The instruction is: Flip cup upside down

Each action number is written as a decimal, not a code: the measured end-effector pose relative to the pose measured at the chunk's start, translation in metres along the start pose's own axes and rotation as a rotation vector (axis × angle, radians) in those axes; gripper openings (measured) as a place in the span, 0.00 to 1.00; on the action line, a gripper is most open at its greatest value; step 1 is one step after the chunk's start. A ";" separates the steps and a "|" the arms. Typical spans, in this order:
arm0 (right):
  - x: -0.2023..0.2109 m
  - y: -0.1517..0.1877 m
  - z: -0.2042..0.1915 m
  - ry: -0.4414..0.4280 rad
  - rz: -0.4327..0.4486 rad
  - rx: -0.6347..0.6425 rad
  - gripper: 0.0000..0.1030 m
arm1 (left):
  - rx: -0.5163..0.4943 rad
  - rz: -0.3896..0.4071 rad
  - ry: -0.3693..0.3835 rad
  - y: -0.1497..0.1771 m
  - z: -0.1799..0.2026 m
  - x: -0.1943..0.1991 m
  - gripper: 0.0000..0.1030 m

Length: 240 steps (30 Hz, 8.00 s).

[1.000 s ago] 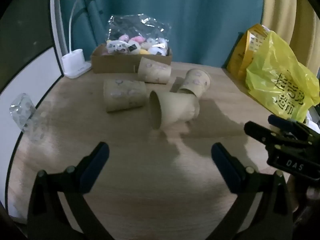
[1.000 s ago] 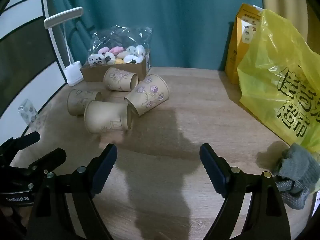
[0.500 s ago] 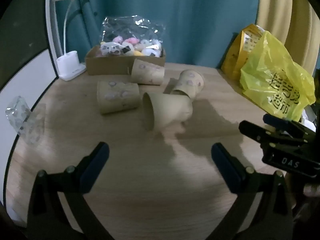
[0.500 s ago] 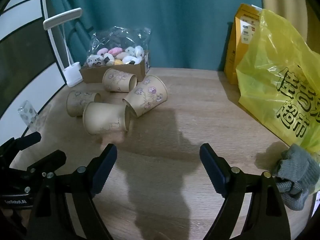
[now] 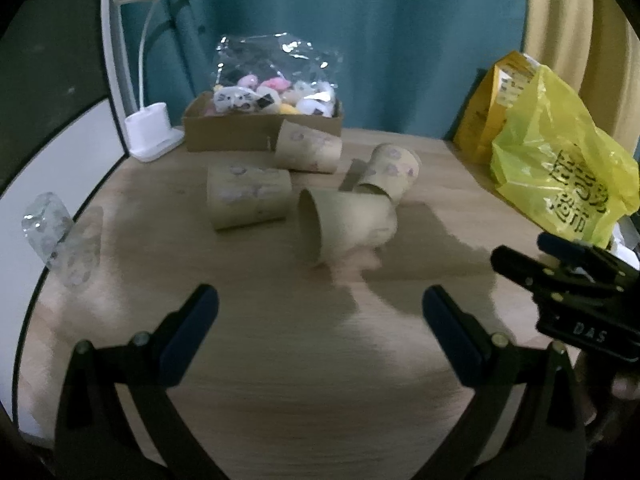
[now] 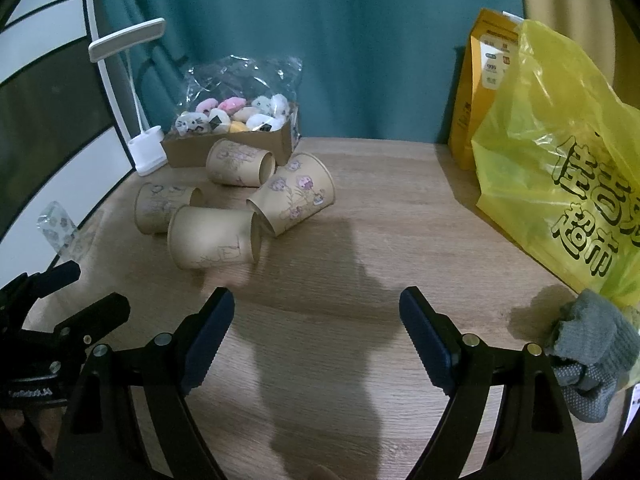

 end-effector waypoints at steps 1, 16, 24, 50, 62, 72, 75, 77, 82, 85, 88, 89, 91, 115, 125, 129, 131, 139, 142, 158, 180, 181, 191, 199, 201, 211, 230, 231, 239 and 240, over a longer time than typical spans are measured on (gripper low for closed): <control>0.001 0.000 0.000 -0.001 0.001 0.000 0.84 | 0.000 -0.001 -0.003 0.000 -0.001 0.000 1.00; 0.002 -0.001 -0.003 -0.008 0.001 0.008 0.84 | 0.032 0.004 -0.005 -0.002 -0.004 0.003 1.00; 0.003 -0.003 -0.003 -0.008 0.002 0.008 0.84 | 0.032 0.005 -0.014 -0.002 -0.003 0.004 1.00; 0.000 -0.003 -0.003 -0.002 0.002 0.009 0.84 | -0.012 -0.010 -0.015 -0.002 -0.002 -0.003 1.00; -0.001 -0.004 -0.003 -0.002 0.001 0.007 0.84 | -0.077 -0.003 -0.016 -0.011 -0.001 -0.007 1.00; -0.016 -0.002 0.001 0.008 -0.014 -0.006 0.84 | -0.425 -0.005 0.023 -0.044 0.023 -0.028 1.00; -0.021 -0.003 0.004 0.015 -0.021 -0.016 0.84 | -0.549 -0.039 0.024 -0.042 0.029 -0.045 1.00; -0.024 -0.002 0.006 0.022 -0.026 -0.023 0.84 | -0.602 -0.046 0.018 -0.041 0.032 -0.054 1.00; -0.034 -0.006 0.015 0.033 -0.034 -0.049 0.84 | -0.690 -0.082 0.041 -0.043 0.041 -0.078 1.00; -0.039 -0.009 0.018 0.033 -0.034 -0.061 0.84 | -0.748 -0.119 0.074 -0.039 0.048 -0.093 1.00; -0.043 -0.013 0.022 0.034 -0.032 -0.073 0.84 | -0.805 -0.181 0.095 -0.034 0.053 -0.111 1.00; -0.045 -0.014 0.023 0.036 -0.032 -0.078 0.84 | -0.826 -0.201 0.100 -0.032 0.055 -0.116 1.00; -0.048 -0.016 0.026 0.038 -0.034 -0.092 0.85 | -0.874 -0.246 0.112 -0.027 0.057 -0.125 1.00; -0.044 -0.001 0.036 0.014 -0.052 -0.161 0.85 | -0.728 -0.387 0.243 0.026 0.085 -0.104 0.72; -0.020 0.012 0.037 -0.022 -0.030 -0.156 0.84 | -0.376 -0.381 0.251 0.037 0.093 -0.079 0.72; -0.008 0.020 0.042 -0.027 -0.024 -0.150 0.84 | -0.236 -0.377 0.240 0.044 0.099 -0.070 0.72; -0.004 0.025 0.045 -0.028 -0.028 -0.155 0.84 | -0.187 -0.368 0.244 0.049 0.103 -0.065 0.72; 0.013 0.030 0.056 0.014 -0.013 -0.137 0.84 | -0.046 -0.368 0.206 0.058 0.096 -0.059 0.81; 0.015 0.028 0.054 0.004 -0.010 -0.136 0.84 | -0.022 -0.354 0.202 0.056 0.090 -0.055 0.85; -0.004 0.018 -0.011 -0.082 -0.113 -0.110 0.85 | -0.017 -0.208 0.197 0.021 0.020 0.000 0.85; -0.067 0.026 -0.053 -0.021 -0.451 -0.291 0.85 | -0.077 -0.200 0.126 -0.012 -0.056 -0.052 0.85; -0.069 0.029 -0.055 -0.011 -0.462 -0.285 0.85 | -0.081 -0.200 0.124 -0.012 -0.056 -0.053 0.85; -0.074 0.064 -0.053 0.024 -0.570 -0.251 0.84 | -0.073 -0.207 0.150 -0.010 -0.054 -0.058 0.85; -0.070 0.063 -0.054 -0.020 -0.520 -0.206 0.64 | -0.073 -0.205 0.155 -0.006 -0.049 -0.051 0.85; -0.067 0.054 -0.055 -0.026 -0.463 -0.180 0.64 | -0.074 -0.199 0.151 -0.005 -0.049 -0.048 0.85; -0.056 -0.002 -0.043 0.184 0.033 0.120 0.64 | -0.021 -0.179 0.110 0.006 -0.055 -0.039 0.85; -0.018 0.035 -0.035 0.203 0.112 0.147 0.86 | 0.011 -0.106 0.098 0.032 -0.037 -0.023 0.85; -0.015 0.031 -0.034 0.186 0.097 0.139 0.86 | 0.010 -0.104 0.099 0.031 -0.037 -0.022 0.85; -0.019 0.028 -0.011 0.008 -0.242 0.014 0.86 | -0.011 -0.090 0.133 0.016 -0.021 -0.025 0.85; -0.020 0.024 -0.007 0.001 -0.267 0.010 0.86 | -0.017 -0.085 0.136 0.012 -0.017 -0.026 0.85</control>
Point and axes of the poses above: each gripper's, at about its wrist camera, not at the fingertips, and x roughly against the way its jaws point, z to its right, y to its underside, the point moved 10 cm from there along -x, roughly the way its jaws point, and after that the axes turned 4 degrees about z, right-handed, at the moved point
